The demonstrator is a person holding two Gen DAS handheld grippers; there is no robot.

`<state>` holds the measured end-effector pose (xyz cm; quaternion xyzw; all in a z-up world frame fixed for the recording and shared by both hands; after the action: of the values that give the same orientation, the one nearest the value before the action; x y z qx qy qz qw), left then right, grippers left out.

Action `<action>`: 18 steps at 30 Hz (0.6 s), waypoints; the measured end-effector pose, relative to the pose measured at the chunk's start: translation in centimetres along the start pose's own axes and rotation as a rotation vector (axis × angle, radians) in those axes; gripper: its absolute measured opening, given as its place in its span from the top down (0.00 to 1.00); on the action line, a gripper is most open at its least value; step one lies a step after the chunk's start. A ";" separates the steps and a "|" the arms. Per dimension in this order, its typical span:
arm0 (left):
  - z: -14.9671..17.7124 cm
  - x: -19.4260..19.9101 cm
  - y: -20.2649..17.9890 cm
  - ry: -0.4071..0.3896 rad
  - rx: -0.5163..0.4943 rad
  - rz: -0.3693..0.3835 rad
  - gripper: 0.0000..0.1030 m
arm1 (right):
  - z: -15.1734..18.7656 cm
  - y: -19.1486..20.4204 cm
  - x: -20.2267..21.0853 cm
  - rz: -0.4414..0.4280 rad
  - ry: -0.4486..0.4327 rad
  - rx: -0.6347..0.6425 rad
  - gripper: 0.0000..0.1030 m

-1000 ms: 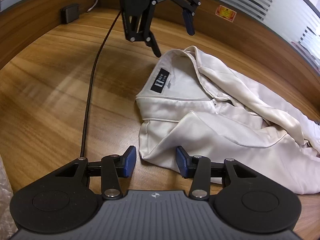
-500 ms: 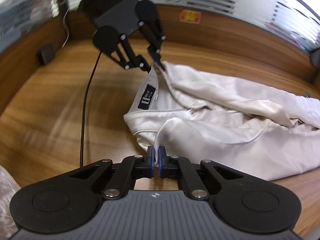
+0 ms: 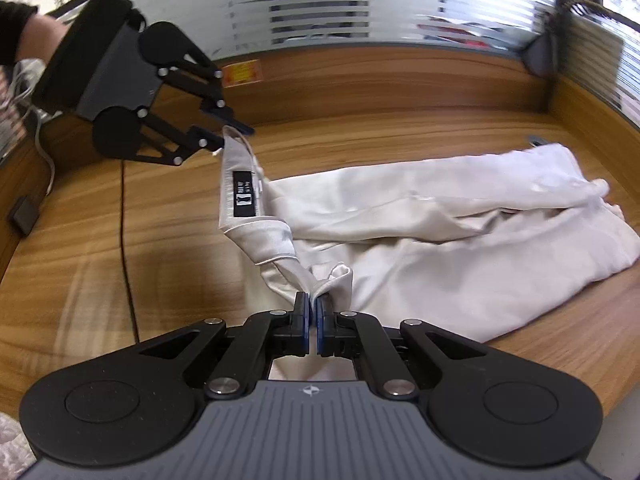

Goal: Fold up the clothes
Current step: 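Grasp the collar end with both grippers and lift it to fold over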

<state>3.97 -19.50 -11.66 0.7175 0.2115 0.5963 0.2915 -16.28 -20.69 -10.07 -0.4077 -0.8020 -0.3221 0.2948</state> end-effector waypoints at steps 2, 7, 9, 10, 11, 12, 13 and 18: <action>-0.9 -0.8 1.2 0.002 0.001 -0.012 0.84 | -0.7 -1.6 0.0 0.004 -0.005 -0.016 0.97; -3.1 -3.6 4.5 -0.001 -0.008 -0.031 0.84 | -2.5 -5.9 -0.1 0.015 -0.014 -0.050 0.97; -4.0 -4.7 6.0 -0.005 -0.010 -0.037 0.84 | -3.4 -7.8 -0.2 0.017 -0.020 -0.062 0.97; -4.4 -5.3 6.8 -0.007 -0.010 -0.042 0.84 | -3.8 -8.9 -0.2 0.016 -0.023 -0.070 0.97; -4.8 -5.9 7.6 -0.008 -0.011 -0.048 0.84 | -4.3 -10.0 -0.2 0.015 -0.025 -0.077 0.97; -5.3 -6.5 8.6 -0.010 -0.008 -0.049 0.84 | -4.8 -11.0 -0.3 0.013 -0.027 -0.084 0.97; -5.8 -7.2 9.6 -0.012 -0.005 -0.051 0.84 | -5.3 -12.2 -0.4 0.011 -0.027 -0.093 0.97; -8.5 -11.1 13.9 -0.025 -0.018 -0.055 0.84 | -7.7 -18.1 -0.6 0.011 -0.035 -0.136 0.97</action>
<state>-7.17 -35.64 -9.50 0.7161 0.2222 0.5807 0.3171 -29.59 -35.11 -10.76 -0.4366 -0.7810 -0.3670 0.2543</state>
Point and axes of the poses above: each gripper's, at about its wrist camera, not at the fingertips, and x roughly against the way its jaws point, y to its left, z to its underside, the point moved 1 cm from there along -x, roughly the way its jaws point, and after that the axes turned 15 degrees about -x, right-handed, at the moved point
